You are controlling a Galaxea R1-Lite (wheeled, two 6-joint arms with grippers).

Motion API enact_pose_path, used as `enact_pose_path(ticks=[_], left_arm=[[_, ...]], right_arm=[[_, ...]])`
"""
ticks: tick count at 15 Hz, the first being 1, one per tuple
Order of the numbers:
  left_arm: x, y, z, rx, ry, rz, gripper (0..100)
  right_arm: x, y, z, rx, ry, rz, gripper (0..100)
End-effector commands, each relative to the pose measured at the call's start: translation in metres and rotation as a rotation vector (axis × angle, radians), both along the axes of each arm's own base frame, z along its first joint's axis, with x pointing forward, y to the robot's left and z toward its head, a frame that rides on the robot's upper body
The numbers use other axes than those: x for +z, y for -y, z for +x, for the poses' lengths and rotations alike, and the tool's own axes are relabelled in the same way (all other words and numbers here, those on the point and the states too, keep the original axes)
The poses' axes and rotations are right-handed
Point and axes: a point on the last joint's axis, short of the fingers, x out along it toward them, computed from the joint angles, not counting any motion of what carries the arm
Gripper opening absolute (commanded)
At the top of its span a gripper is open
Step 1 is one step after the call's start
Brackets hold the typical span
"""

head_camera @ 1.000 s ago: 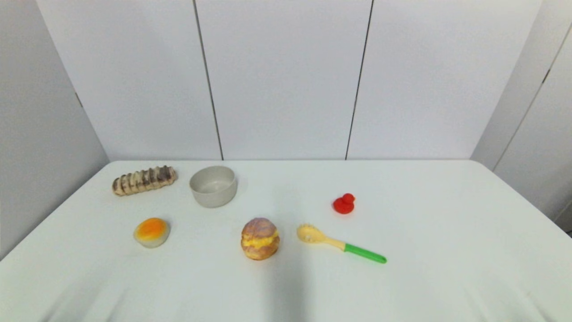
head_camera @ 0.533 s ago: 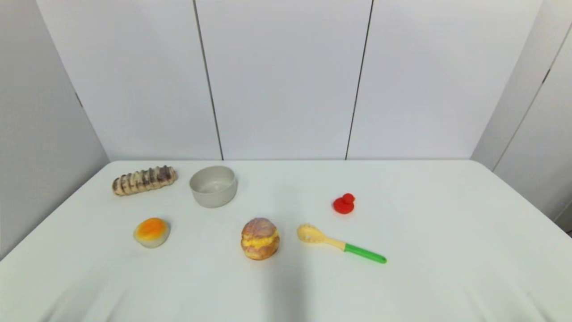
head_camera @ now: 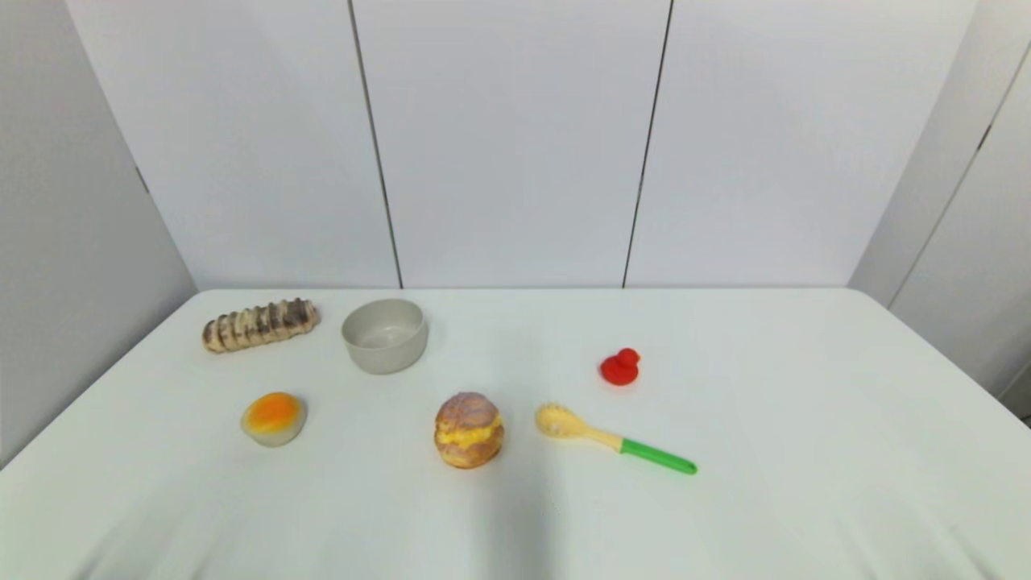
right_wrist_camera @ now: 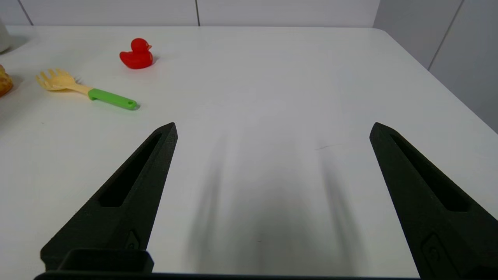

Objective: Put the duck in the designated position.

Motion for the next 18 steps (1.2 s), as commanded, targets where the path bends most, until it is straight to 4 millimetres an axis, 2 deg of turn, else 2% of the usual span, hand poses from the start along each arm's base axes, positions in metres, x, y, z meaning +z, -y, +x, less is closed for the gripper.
enact_pose_path(ticks=[1, 3, 5, 8, 11, 14, 16, 18], left_arm=[[0.000, 0.000, 0.003, 0.010, -0.039, -0.007, 100], [0.007, 0.000, 0.008, 0.008, -0.084, -0.002, 100], [0.034, 0.000, 0.019, 0.002, -0.097, 0.028, 100], [0.093, 0.001, 0.048, -0.053, -0.095, 0.147, 100], [0.138, 0.008, 0.070, -0.175, -0.055, 0.182, 100], [0.196, 0.022, 0.094, -0.307, 0.040, 0.174, 100], [0.222, 0.034, 0.113, -0.362, 0.062, 0.173, 100], [0.240, 0.055, 0.133, -0.466, 0.071, 0.167, 100]], right_arm=[[0.000, 0.000, 0.000, 0.001, -0.001, 0.000, 100], [0.000, 0.000, 0.000, 0.001, -0.001, 0.000, 100], [0.000, 0.000, 0.000, 0.001, -0.001, 0.000, 100], [0.000, 0.000, 0.000, 0.001, -0.001, 0.000, 100], [0.000, 0.000, 0.000, 0.001, -0.001, 0.000, 100], [0.000, 0.000, 0.000, 0.001, -0.001, 0.000, 100], [0.000, 0.000, 0.000, 0.001, -0.001, 0.000, 100], [0.000, 0.000, 0.000, 0.001, -0.001, 0.000, 100]])
